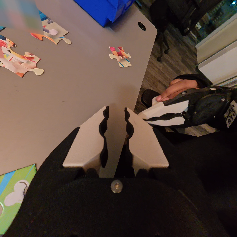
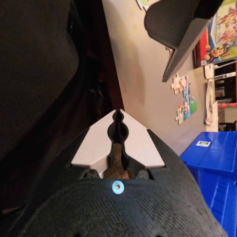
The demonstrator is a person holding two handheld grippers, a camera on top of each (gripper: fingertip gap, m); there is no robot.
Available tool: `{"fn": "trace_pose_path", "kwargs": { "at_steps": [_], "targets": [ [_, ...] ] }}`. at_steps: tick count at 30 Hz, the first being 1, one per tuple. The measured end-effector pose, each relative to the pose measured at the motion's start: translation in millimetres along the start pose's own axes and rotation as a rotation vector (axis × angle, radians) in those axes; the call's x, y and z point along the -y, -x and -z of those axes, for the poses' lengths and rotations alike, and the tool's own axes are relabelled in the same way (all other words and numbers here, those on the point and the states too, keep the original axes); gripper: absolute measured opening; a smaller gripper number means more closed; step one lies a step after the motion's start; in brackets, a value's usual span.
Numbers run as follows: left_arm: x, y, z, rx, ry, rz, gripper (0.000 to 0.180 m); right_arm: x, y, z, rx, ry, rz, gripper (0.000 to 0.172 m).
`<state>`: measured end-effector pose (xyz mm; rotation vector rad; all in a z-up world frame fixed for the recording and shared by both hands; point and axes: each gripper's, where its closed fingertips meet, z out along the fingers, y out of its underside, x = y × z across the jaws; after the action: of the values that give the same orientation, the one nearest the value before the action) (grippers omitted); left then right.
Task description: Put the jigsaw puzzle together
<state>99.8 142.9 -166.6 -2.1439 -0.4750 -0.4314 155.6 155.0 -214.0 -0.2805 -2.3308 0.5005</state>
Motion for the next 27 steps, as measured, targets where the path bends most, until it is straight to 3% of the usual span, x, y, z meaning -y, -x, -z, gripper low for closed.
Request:
{"fn": "trace_pose_path", "kwargs": {
  "at_steps": [3, 6, 12, 16, 22, 27],
  "targets": [
    [0, 0, 1, -0.008, -0.007, 0.014, 0.023, -12, -2, -5, 0.045, 0.044, -0.075, 0.000],
    [0, 4, 6, 0.016, -0.018, 0.011, 0.022, -1, 9, 4, 0.107, -0.052, -0.140, 0.000],
    [-9, 4, 18, 0.019, -0.058, 0.050, 0.022, 14, 45, 5, 0.329, -0.169, -0.336, 0.033],
    [-24, -6, 21, 0.017, -0.059, 0.062, 0.021, 13, 77, -2, 0.469, -0.146, -0.290, 0.045],
    [-40, -13, 28, 0.035, -0.070, 0.058, 0.021, 6, 115, -22, 0.563, -0.017, -0.127, 0.032],
    [-51, -17, 39, 0.054, -0.092, 0.053, 0.021, 12, 114, -2, 0.563, -0.049, -0.233, 0.010]
  ]
}}
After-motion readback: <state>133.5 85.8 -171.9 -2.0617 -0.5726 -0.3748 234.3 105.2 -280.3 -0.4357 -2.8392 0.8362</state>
